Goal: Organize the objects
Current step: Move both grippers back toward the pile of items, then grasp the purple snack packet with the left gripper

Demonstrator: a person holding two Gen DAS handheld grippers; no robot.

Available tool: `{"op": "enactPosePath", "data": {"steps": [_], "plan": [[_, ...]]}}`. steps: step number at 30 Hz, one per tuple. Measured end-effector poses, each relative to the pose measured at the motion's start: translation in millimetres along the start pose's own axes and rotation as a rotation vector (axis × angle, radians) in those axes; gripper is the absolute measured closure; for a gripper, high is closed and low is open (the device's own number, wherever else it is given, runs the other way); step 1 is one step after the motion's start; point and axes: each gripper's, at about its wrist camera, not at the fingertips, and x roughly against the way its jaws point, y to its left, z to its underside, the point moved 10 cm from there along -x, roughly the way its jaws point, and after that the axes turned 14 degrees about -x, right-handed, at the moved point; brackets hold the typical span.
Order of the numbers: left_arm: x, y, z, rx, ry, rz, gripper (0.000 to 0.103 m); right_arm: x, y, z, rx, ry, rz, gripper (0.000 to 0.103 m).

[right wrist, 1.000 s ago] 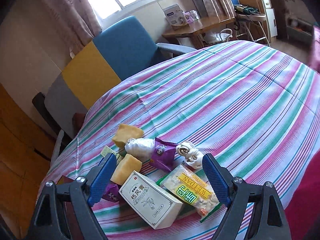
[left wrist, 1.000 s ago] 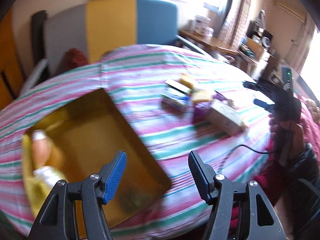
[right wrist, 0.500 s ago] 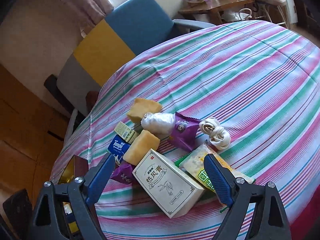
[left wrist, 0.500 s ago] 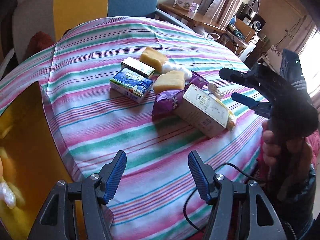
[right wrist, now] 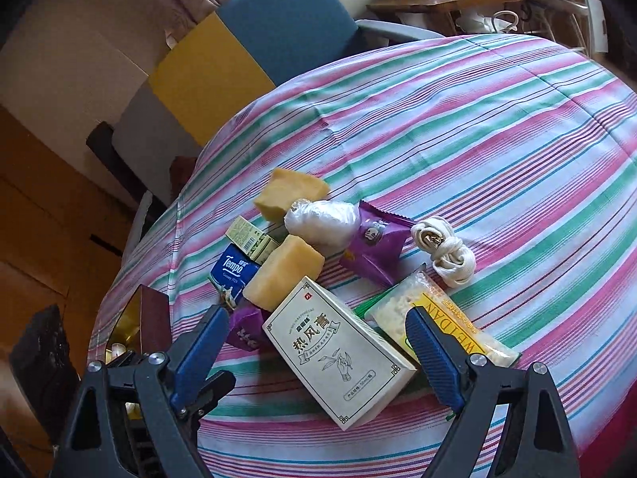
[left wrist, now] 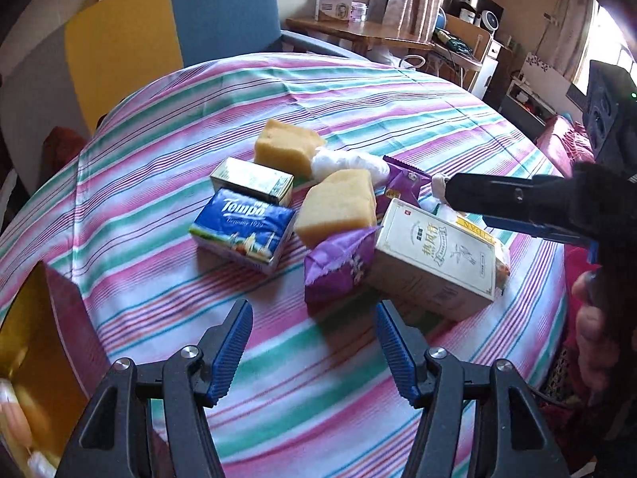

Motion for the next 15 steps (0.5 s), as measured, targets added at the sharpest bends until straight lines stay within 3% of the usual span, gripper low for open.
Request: {"op": "enactPosePath", "data": {"steps": [6,9,12,15], "plan": [[-18,-2,-12,-0.026,-0.003,0.019,0.040,-2,0,-1,-0.001,0.004,0.001,0.012],[-29,-4,-16,-0.034,0.005,0.030,0.045,-2,1,0,0.005,0.005,0.003,0.012],[-39,-7,-18,-0.016,0.011,0.087,0.061,-3,1,-1,0.010,0.004,0.006,0.012],[-32,-10,-15,0.003,-0.006,0.115,0.068,-3,1,0,0.020,0.002,0.014,0.012]]}}
